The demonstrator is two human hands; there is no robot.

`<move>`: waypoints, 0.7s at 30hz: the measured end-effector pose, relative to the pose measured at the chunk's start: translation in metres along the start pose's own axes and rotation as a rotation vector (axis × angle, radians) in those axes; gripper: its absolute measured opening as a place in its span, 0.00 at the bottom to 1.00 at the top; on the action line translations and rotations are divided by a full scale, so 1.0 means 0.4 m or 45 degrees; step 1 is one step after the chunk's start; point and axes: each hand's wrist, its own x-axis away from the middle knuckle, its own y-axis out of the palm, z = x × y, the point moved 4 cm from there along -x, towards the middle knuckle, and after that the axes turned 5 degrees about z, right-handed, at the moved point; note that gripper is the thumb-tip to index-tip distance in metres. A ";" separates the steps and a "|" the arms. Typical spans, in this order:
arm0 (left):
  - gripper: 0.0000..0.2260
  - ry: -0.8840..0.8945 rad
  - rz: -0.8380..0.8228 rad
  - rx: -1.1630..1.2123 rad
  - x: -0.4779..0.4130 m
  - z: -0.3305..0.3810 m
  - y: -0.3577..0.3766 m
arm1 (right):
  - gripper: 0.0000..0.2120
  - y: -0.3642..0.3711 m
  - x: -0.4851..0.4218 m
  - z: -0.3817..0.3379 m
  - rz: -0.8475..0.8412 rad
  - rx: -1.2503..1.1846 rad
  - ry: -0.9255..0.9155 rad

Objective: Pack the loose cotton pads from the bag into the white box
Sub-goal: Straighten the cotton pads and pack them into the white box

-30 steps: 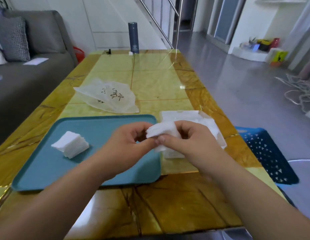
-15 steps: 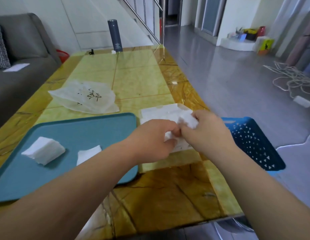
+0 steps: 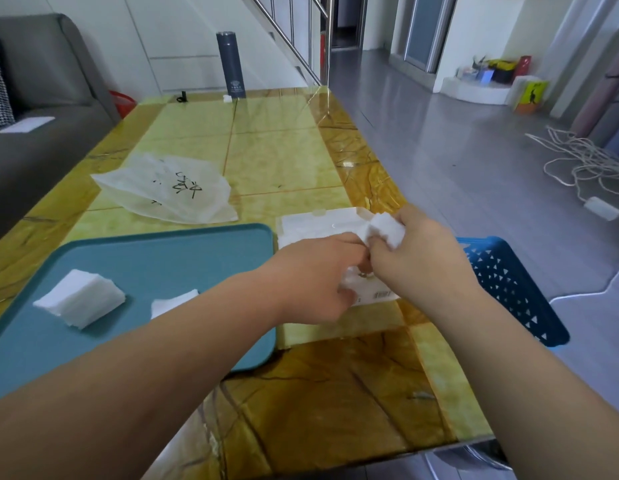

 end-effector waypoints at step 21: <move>0.06 -0.033 0.224 0.331 0.035 -0.027 0.010 | 0.07 0.054 0.002 -0.061 -0.464 0.485 0.080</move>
